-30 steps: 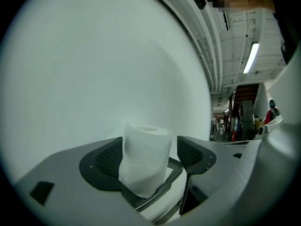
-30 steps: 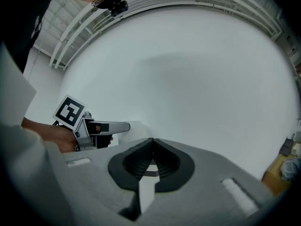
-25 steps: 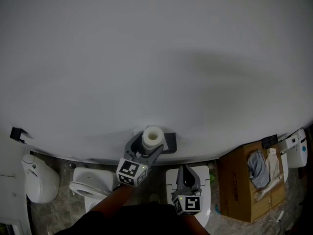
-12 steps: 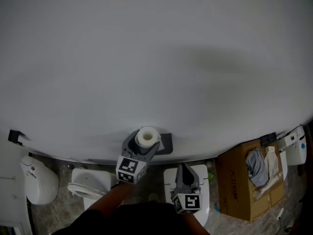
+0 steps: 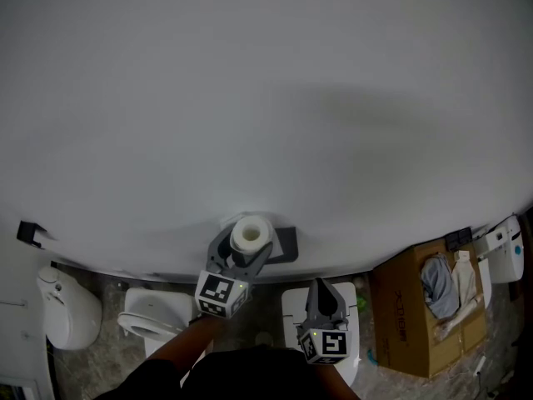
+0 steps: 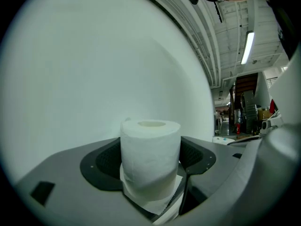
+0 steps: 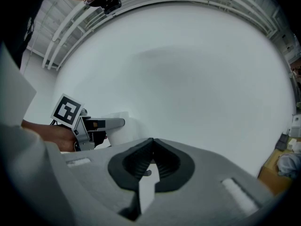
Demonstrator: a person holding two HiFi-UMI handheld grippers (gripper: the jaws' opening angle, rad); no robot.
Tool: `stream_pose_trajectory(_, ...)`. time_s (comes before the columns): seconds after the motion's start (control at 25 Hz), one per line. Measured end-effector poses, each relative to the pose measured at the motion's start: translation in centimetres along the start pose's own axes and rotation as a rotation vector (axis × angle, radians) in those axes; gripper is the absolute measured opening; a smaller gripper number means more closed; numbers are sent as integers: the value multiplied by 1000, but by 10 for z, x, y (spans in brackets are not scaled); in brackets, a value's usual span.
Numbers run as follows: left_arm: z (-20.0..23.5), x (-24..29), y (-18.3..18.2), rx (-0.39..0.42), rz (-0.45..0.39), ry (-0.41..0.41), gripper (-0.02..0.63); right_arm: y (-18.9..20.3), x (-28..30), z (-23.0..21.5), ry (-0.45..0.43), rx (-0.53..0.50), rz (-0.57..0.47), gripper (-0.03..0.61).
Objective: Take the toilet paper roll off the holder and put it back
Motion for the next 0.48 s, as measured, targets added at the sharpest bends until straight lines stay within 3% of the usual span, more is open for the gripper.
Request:
stream_pose_trajectory(0.28,-1,-42,-22,-92,-82,-27,348,-20,-8,4,17,30,-42,-2)
stream_pose_trajectory(0.48,-6,-77,-35,-50,-106,-63,348,-34,-19,15,1,-4,-62,-2)
Point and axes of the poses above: the fingertips, and each gripper's own axes: x forward along the fingers, z to its left, y out of its underside, the point moved 7 cm from there along -x, backward along the fingers, and after that the axes turned 8 degrees about y, right-handed, at the moved point
